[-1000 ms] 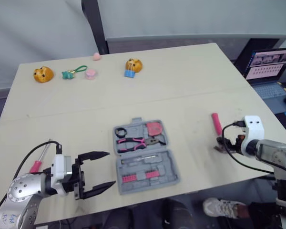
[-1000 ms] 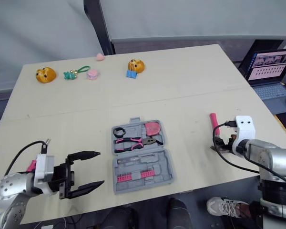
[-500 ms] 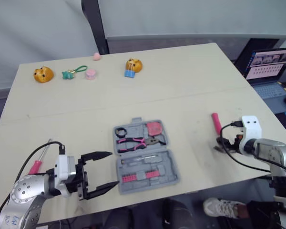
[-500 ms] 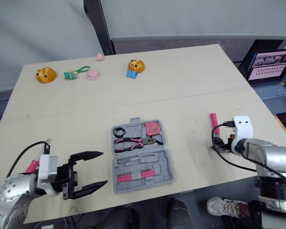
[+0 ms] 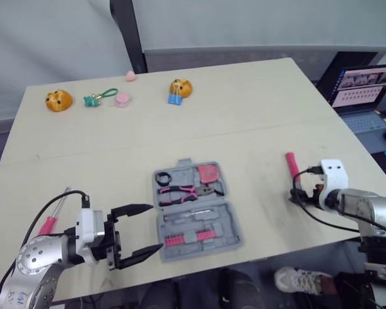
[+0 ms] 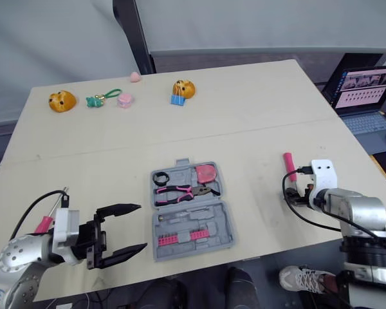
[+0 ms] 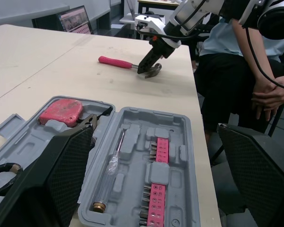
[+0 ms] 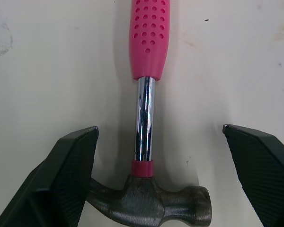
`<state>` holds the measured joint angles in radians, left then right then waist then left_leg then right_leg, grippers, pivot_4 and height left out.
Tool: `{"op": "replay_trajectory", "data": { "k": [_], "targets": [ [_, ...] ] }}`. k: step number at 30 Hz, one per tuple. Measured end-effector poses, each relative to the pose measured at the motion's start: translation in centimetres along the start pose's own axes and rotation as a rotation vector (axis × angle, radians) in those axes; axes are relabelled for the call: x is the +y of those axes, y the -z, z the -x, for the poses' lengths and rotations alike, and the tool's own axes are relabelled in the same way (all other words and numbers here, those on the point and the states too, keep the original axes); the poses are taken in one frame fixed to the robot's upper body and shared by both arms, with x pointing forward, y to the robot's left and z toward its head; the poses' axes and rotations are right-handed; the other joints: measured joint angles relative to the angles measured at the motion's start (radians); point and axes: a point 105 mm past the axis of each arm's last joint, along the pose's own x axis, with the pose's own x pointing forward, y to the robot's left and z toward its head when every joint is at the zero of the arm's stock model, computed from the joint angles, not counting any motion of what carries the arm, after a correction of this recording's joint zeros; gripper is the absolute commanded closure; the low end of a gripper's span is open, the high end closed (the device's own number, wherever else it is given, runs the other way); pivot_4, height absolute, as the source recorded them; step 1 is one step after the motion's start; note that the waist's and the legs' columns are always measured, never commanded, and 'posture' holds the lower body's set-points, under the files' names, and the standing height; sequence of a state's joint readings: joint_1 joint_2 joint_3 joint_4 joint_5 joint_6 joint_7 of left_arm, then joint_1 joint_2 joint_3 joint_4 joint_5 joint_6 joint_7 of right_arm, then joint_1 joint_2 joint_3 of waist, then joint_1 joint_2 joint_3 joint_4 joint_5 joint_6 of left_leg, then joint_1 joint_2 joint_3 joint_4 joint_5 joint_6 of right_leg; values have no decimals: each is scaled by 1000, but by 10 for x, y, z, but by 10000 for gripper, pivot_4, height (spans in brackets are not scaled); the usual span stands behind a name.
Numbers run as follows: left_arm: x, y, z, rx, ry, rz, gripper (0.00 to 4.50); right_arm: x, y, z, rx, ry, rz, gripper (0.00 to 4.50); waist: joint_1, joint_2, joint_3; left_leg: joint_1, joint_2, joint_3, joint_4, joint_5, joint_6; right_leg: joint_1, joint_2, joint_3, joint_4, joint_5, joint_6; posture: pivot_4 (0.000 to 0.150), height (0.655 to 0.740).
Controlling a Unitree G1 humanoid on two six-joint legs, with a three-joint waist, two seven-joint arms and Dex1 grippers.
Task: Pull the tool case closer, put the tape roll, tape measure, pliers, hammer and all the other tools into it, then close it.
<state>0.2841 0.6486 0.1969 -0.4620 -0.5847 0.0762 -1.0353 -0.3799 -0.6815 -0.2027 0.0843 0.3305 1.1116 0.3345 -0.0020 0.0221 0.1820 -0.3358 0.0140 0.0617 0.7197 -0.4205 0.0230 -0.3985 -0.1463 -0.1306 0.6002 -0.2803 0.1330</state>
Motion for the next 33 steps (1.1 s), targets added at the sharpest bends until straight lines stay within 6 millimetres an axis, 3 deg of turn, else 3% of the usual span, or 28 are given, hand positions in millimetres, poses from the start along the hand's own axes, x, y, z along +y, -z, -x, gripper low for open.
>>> {"op": "replay_trajectory", "data": {
  "k": [7, 20, 24, 27, 33],
  "targets": [
    [-1, 1, 1, 3, -1, 7, 0, 5, 1, -3, 1, -16, -12, 44321, 2, 0, 0, 0, 0, 0, 0, 0, 0, 0, -1, 1, 0, 0, 1, 1500, 7155],
    [-1, 1, 1, 1, -4, 16, 0, 3, 2, -1, 8, -12, -31, 44726, 2, 0, 0, 0, 1, 0, 0, 0, 0, 0, -1, 0, -1, 0, 1, 1500, 7155],
    [4, -3, 10, -7, -37, 27, 0, -1, 0, 17, 71, 12, 90, 44726, 1, 5, 3, -2, 1, -2, -1, 0, 1, -1, -1, 1, -2, 0, 1, 1500, 7155],
    [9, -4, 17, 7, -52, 26, 0, 12, -14, 37, 84, -33, 258, 44726, 0, 6, 3, -3, 0, -2, -2, 0, 0, -4, 0, 1, -2, 0, 1, 1500, 7155],
    [15, 1, 31, 36, -68, 46, 0, 66, -37, 76, 98, -257, 545, 44726, -2, 5, 4, -5, 1, 0, -1, 0, 0, -9, 0, 3, 0, 0, 1, 1500, 7155]
  ]
}}
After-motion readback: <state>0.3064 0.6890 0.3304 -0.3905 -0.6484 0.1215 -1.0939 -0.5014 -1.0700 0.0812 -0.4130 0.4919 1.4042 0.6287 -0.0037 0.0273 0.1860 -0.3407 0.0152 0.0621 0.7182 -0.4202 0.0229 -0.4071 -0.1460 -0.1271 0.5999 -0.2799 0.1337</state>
